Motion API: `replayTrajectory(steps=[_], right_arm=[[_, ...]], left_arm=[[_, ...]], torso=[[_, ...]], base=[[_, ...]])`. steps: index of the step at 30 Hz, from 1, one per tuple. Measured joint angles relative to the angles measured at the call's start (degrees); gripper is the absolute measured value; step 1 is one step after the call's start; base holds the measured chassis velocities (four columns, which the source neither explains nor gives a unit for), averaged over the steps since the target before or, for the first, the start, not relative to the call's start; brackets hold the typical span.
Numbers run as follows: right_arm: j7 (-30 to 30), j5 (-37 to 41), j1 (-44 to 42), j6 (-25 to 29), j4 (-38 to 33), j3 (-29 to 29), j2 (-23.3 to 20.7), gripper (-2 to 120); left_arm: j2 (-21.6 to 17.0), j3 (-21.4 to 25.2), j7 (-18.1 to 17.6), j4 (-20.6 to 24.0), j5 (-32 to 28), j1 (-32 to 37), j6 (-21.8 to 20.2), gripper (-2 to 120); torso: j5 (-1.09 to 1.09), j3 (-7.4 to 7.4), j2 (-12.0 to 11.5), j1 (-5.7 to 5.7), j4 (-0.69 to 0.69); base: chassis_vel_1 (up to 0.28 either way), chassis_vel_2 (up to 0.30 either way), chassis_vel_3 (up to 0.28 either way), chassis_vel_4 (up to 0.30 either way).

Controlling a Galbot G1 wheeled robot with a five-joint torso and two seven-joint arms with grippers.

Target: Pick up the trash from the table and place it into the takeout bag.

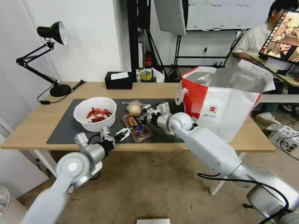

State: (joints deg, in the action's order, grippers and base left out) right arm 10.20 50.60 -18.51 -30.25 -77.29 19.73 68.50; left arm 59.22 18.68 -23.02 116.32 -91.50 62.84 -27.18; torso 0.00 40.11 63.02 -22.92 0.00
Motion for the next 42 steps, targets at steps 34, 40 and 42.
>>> replayTrajectory(steps=[34, 40, 42], right_arm=[[0.1, -0.2, -1.2, 0.0, -1.0, -1.0, -0.2, 0], [0.1, -0.3, -1.6, 0.0, -1.0, -1.3, -0.2, 0], [0.1, -0.3, -1.8, 0.0, -1.0, -1.3, -0.2, 0]], left_arm=[[2.9, -5.9, -6.5, -5.6, 0.5, -6.3, 2.5, 100], [3.1, -6.2, -6.6, -6.0, 0.5, -6.6, 2.9, 100], [3.2, -6.3, -6.4, -6.2, 0.5, -6.6, 3.1, 100]], torso=[[0.0, 0.0, 0.0, 0.0, 0.0], [0.0, -0.01, 0.0, 0.01, 0.0], [0.0, -0.01, 0.0, 0.01, 0.0]], base=[[0.0, 0.0, 0.0, 0.0], [0.0, 0.0, 0.0, 0.0], [0.0, 0.0, 0.0, 0.0]])
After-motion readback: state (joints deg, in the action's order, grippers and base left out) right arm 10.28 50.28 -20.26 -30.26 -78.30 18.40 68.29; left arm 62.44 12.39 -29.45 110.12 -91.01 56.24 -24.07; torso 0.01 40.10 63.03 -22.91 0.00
